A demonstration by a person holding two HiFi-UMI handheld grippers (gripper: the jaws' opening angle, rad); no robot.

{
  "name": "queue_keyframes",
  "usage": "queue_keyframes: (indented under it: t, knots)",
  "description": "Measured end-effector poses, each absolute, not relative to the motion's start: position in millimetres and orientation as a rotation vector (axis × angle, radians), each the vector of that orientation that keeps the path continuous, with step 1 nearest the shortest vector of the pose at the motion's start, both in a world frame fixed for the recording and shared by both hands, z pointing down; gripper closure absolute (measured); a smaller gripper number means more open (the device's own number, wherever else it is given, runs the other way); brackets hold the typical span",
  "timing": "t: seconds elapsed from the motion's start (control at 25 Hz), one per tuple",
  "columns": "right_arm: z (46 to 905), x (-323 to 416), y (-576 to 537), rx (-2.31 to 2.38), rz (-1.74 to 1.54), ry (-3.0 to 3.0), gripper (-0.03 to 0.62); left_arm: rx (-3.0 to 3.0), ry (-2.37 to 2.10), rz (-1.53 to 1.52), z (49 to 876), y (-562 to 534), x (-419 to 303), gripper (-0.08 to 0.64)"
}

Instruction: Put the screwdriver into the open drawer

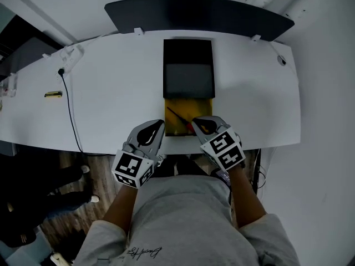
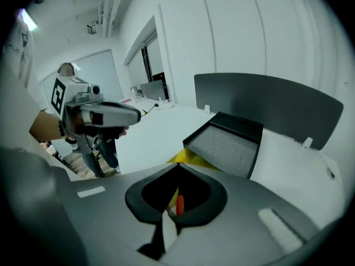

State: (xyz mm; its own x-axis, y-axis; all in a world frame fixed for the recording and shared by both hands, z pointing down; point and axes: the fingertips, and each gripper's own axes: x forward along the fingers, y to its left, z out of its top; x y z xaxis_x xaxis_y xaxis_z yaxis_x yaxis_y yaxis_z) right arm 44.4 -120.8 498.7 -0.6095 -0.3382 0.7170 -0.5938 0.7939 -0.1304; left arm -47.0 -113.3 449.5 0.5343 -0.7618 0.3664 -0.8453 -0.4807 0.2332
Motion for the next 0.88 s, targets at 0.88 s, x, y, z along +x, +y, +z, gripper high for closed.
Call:
queue_keyframes:
  t: [0.88]
  knots:
    - [433,39,-96,0.809,0.517,-2.473,0.578,2.458,-1.331,0.311,417,-92,-43,0.560]
